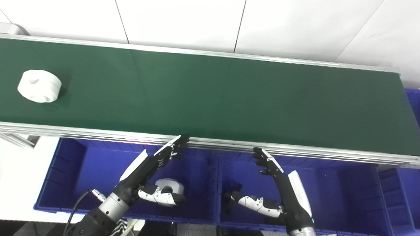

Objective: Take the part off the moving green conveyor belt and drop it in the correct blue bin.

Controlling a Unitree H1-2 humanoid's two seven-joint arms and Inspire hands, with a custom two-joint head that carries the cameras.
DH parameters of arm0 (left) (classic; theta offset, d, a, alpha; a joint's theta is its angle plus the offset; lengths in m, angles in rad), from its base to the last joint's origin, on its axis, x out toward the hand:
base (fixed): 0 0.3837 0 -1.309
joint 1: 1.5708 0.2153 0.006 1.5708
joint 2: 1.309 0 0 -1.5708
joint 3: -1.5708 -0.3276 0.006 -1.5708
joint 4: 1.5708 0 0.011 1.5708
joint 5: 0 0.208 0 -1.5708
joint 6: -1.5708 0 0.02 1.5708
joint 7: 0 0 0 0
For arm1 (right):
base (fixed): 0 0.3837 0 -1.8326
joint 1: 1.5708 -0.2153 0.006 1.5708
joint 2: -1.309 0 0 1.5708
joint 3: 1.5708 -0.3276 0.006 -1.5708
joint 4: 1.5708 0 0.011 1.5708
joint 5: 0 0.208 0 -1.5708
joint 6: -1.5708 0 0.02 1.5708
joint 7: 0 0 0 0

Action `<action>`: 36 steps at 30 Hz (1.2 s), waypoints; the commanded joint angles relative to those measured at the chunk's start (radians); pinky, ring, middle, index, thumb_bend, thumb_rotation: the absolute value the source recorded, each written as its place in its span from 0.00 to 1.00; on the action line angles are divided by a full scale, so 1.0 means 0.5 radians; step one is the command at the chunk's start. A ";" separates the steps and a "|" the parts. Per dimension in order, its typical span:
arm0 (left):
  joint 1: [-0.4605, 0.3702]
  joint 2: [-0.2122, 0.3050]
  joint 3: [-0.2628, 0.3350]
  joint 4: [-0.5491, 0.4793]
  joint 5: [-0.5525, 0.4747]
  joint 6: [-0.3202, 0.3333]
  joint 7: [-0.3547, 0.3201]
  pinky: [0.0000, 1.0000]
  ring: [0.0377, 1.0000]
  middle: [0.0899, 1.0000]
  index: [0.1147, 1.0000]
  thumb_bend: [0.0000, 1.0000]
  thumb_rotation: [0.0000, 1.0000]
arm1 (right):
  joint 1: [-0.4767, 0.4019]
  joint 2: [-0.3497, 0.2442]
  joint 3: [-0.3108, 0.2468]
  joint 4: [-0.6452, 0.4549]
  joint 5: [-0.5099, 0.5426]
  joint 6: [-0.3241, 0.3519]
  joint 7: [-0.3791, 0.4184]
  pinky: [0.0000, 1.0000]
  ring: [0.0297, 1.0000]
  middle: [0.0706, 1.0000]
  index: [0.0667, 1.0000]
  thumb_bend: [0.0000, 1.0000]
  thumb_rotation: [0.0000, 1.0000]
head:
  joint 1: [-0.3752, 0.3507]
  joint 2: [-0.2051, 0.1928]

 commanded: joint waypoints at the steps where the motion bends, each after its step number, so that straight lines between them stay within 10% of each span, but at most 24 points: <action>1: -0.018 0.001 0.010 -0.019 -0.020 -0.066 0.014 0.85 0.92 0.95 0.95 0.71 0.43 | 0.000 -0.001 0.003 -0.045 -0.010 -0.008 -0.013 0.79 0.84 0.85 0.89 0.81 0.32 | 0.000 -0.001; 14: -0.027 -0.011 0.007 0.002 0.007 -0.063 0.024 0.85 0.92 0.95 0.94 0.71 0.43 | -0.019 -0.005 -0.008 -0.004 0.009 -0.030 -0.024 0.77 0.83 0.85 0.88 0.81 0.28 | 0.033 -0.041; 25: -0.032 -0.069 -0.057 0.138 0.143 -0.217 0.067 0.81 0.89 0.94 0.94 0.72 0.41 | 0.005 -0.092 -0.053 0.071 0.055 -0.133 -0.076 0.78 0.84 0.85 0.88 0.80 0.25 | 0.571 -0.276; 36: -0.063 -0.102 -0.073 0.271 0.229 -0.380 0.119 0.78 0.86 0.91 0.91 0.74 0.37 | -0.011 -0.137 -0.055 0.166 0.115 -0.163 -0.124 0.73 0.82 0.85 0.88 0.81 0.26 | 0.589 -0.362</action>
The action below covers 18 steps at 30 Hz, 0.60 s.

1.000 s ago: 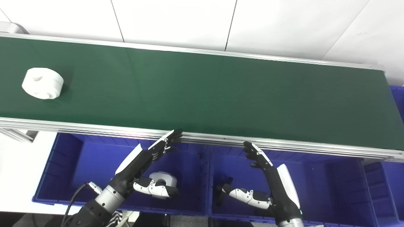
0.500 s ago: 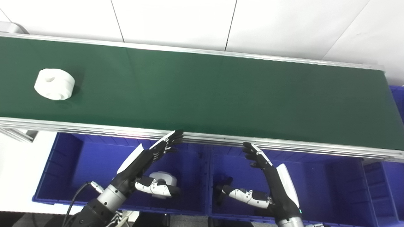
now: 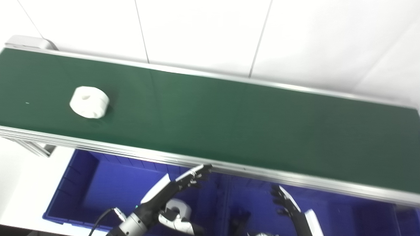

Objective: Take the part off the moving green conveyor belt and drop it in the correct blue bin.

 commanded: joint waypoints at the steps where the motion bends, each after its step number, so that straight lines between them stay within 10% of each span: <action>1: -0.017 0.001 -0.003 -0.047 -0.033 -0.082 0.023 0.78 0.86 0.91 0.91 0.74 0.35 | -0.001 0.007 0.006 -0.014 0.033 -0.123 -0.037 0.73 0.82 0.84 0.88 0.81 0.25 | -0.036 0.001; 18: -0.139 0.090 0.214 -0.451 -0.320 0.061 0.033 0.80 0.88 0.92 0.90 0.80 0.43 | -0.041 0.039 0.069 0.018 -0.026 -0.139 -0.098 0.73 0.81 0.84 0.87 0.83 0.26 | -0.139 -0.005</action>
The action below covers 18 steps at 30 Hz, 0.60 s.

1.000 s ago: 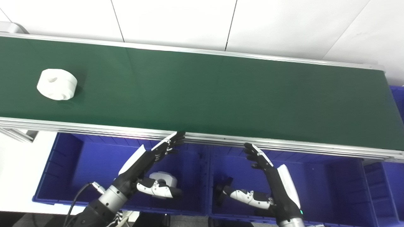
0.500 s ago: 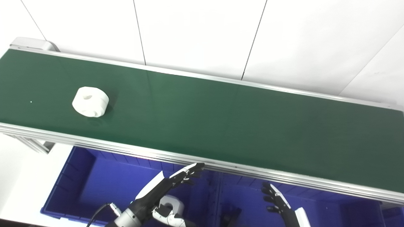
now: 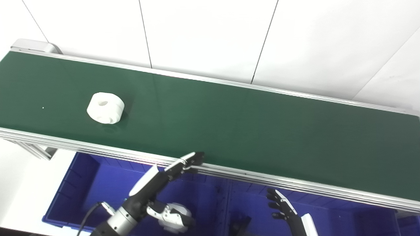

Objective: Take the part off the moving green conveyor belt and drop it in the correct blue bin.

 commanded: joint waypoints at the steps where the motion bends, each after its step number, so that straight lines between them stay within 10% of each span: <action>1: -0.097 0.018 0.053 -0.090 -0.063 0.021 0.028 0.82 0.88 0.91 0.90 0.80 0.43 | -0.012 0.005 0.006 -0.015 0.010 -0.137 -0.051 0.72 0.81 0.84 0.87 0.82 0.25 | 0.008 -0.002; 18: -0.661 0.294 0.331 -0.042 0.273 0.127 0.012 0.84 0.90 0.94 0.95 0.69 0.38 | -0.045 0.019 0.039 0.024 -0.020 -0.171 -0.098 0.74 0.81 0.83 0.87 0.81 0.26 | -0.138 0.048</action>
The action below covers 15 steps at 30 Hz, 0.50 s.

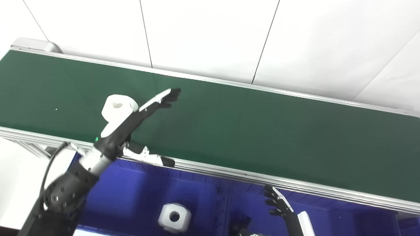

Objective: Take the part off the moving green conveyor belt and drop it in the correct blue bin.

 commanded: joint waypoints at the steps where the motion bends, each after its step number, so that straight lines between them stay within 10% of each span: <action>1: -0.133 0.068 0.028 0.055 0.051 -0.053 0.019 0.83 0.89 0.94 0.95 0.70 0.41 | -0.007 0.010 0.006 -0.025 0.011 -0.124 -0.043 0.74 0.81 0.83 0.87 0.81 0.26 | -0.007 0.004; 7: -0.336 0.157 0.022 0.293 0.221 -0.114 0.031 0.84 0.90 0.94 0.96 0.70 0.45 | -0.022 0.007 0.002 -0.017 0.041 -0.120 -0.030 0.77 0.82 0.84 0.87 0.81 0.28 | 0.018 0.004; 15: -0.537 0.230 -0.022 0.655 0.256 -0.315 0.062 0.85 0.91 0.96 0.96 0.68 0.25 | -0.031 0.001 0.007 -0.021 0.033 -0.114 -0.030 0.74 0.80 0.83 0.87 0.80 0.26 | 0.030 0.004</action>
